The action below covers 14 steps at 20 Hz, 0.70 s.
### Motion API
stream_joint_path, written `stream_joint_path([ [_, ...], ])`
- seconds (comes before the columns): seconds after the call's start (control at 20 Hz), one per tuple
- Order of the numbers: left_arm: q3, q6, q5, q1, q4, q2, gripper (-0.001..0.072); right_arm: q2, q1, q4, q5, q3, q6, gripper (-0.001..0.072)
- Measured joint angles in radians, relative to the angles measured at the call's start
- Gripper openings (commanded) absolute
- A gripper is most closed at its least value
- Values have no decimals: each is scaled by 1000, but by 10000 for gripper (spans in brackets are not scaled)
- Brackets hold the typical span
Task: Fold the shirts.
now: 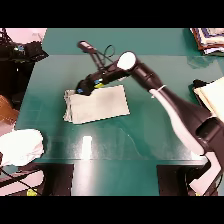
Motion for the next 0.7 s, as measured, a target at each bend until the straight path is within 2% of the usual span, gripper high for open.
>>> stream_joint_path([
  [0.25, -1, 10, -48, 6, 2, 6, 25, 134, -233, -132, 89, -253, 71, 429],
  [0.3, -1, 11, -51, 7, 2, 6, 24, 153, -283, -142, 94, -303, 90, 458],
  [0.4, -1, 11, -56, 8, 2, 6, 24, 177, -375, -151, 97, -397, 119, 576],
  [0.45, -1, 12, -58, 8, 3, 6, 25, 184, -413, -155, 97, -444, 126, 595],
  [0.7, -1, 13, -55, 8, 3, 6, 25, 171, -493, -101, 72, -600, 147, 591],
])
